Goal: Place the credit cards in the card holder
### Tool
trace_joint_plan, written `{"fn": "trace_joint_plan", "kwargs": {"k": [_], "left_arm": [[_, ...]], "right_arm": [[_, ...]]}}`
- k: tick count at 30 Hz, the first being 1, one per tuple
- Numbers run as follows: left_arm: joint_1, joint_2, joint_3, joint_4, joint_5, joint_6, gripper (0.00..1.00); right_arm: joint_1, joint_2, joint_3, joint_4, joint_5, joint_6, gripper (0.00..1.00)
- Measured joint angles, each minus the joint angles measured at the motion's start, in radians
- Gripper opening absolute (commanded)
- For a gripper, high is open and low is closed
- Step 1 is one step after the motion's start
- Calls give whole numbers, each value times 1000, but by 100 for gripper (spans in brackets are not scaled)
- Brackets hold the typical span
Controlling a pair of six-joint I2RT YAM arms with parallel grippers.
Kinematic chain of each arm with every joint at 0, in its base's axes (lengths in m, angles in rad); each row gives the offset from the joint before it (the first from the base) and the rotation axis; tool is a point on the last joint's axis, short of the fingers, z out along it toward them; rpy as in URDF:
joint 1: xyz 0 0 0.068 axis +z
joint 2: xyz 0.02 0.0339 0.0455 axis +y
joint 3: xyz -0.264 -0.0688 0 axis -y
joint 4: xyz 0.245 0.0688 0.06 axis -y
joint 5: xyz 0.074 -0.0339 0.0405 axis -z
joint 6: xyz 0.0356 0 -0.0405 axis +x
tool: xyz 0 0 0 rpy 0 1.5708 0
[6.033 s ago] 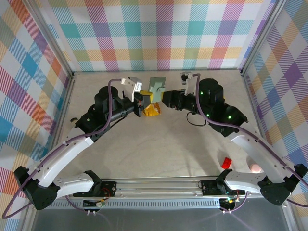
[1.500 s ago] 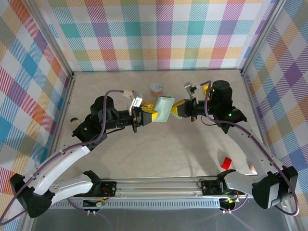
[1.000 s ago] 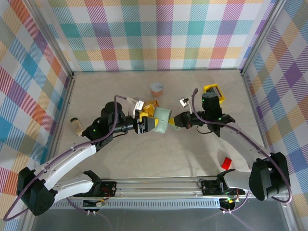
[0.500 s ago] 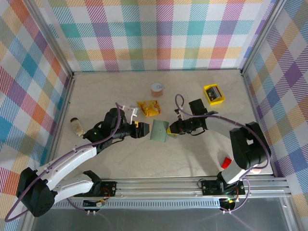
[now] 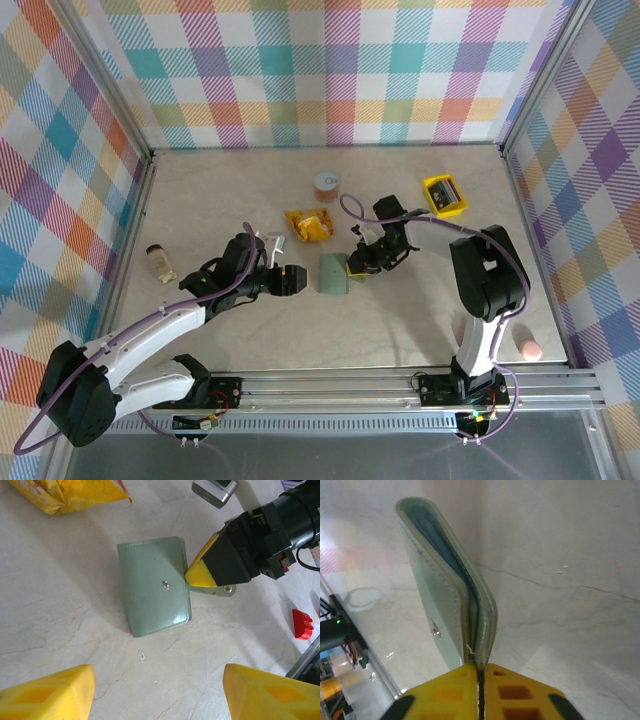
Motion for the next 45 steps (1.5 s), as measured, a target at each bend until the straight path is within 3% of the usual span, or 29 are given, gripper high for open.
{"fn": "trace_joint_plan", "kwargs": {"k": [5, 10, 14, 16, 23, 29, 36, 45], "left_arm": [[0, -1, -10, -1, 0, -10, 68], [1, -22, -21, -1, 0, -33, 68], [1, -51, -51, 13, 9, -66, 67], [2, -52, -72, 39, 21, -87, 66], [2, -19, -107, 112, 25, -152, 63], [2, 21, -123, 207, 19, -219, 59], [2, 151, -122, 284, 27, -248, 53], [2, 280, -76, 344, 61, -265, 23]], "right_arm": [[0, -26, 9, -20, 97, 39, 51], [0, -288, -75, 0, 256, 170, 49], [11, -570, -198, 83, 293, 325, 43], [41, -604, -210, 103, 298, 386, 41], [171, -436, -177, 161, 319, 544, 37], [191, -264, -142, 195, 359, 613, 37], [183, -215, -144, 196, 408, 629, 34], [154, -153, -153, 224, 376, 603, 28]]}}
